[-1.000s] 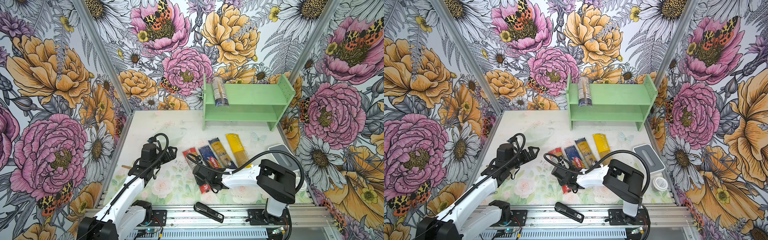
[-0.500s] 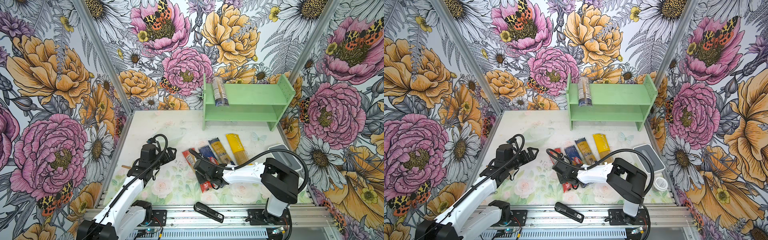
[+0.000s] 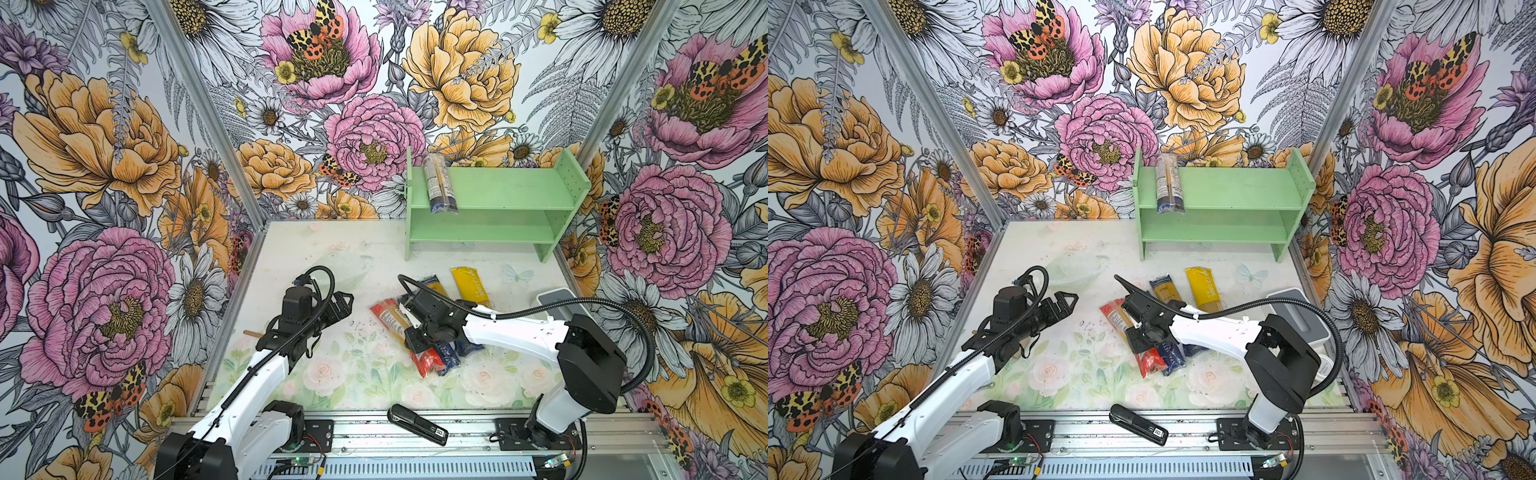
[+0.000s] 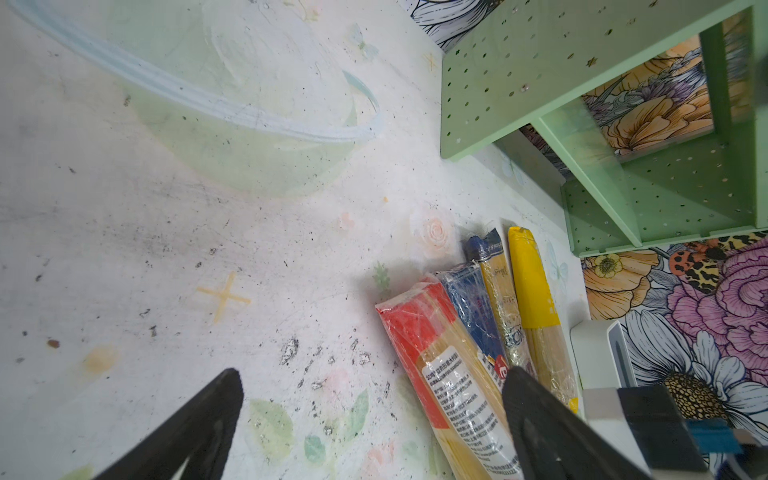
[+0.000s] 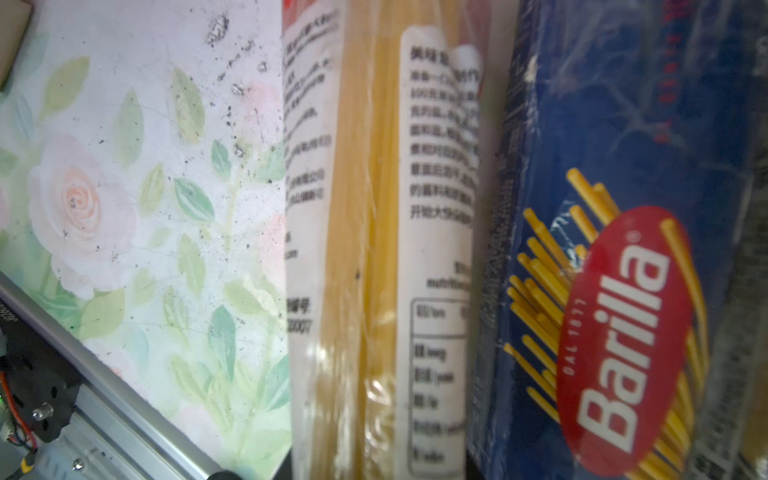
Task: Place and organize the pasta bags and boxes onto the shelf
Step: 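Lift the red-topped bag upright with the right gripper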
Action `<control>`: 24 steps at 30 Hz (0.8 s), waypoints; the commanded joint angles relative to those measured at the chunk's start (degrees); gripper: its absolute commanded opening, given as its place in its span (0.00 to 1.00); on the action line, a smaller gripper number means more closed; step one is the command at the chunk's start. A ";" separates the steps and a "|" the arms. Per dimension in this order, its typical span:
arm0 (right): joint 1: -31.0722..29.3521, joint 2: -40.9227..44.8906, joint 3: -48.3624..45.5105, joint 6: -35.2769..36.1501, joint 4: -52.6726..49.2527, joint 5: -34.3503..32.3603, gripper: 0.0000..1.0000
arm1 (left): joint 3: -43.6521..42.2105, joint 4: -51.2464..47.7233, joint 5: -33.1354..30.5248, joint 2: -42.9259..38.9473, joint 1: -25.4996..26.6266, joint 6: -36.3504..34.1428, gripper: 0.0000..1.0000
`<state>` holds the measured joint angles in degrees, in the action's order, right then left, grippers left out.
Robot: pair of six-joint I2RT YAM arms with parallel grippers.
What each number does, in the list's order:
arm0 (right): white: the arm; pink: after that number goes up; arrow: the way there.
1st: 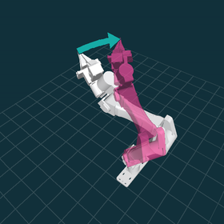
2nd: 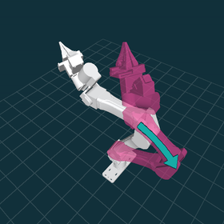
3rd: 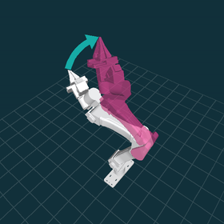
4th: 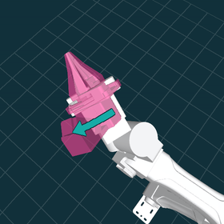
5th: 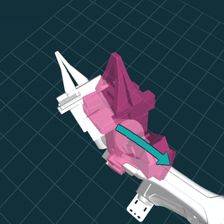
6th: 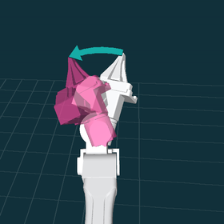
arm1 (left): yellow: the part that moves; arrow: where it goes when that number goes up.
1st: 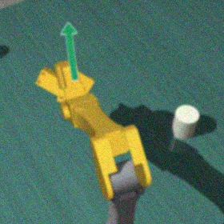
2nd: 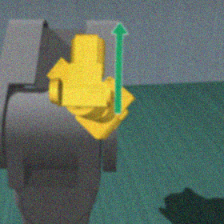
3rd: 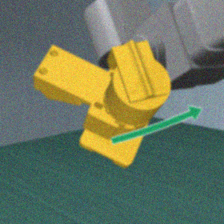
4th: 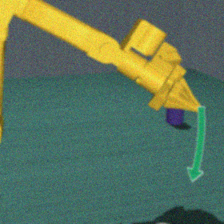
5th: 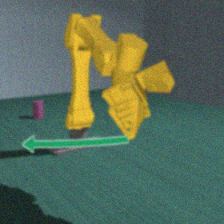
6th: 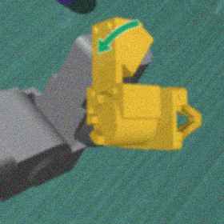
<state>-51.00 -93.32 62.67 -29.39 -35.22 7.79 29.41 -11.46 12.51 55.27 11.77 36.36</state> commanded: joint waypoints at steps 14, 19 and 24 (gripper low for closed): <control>7.49 6.52 11.57 4.16 -5.82 9.93 0.00 | 2.45 3.38 -0.75 3.17 0.67 0.87 0.99; 8.35 9.47 12.66 3.89 -9.12 8.50 0.00 | 3.28 3.33 -0.14 4.63 0.93 0.45 0.99; 9.48 13.06 12.23 2.77 -11.20 7.14 0.00 | 3.94 3.36 0.10 5.64 1.09 0.20 0.99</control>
<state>-42.22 -84.73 71.64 -26.46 -48.60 15.57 31.27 -9.58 12.49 60.45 12.36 37.15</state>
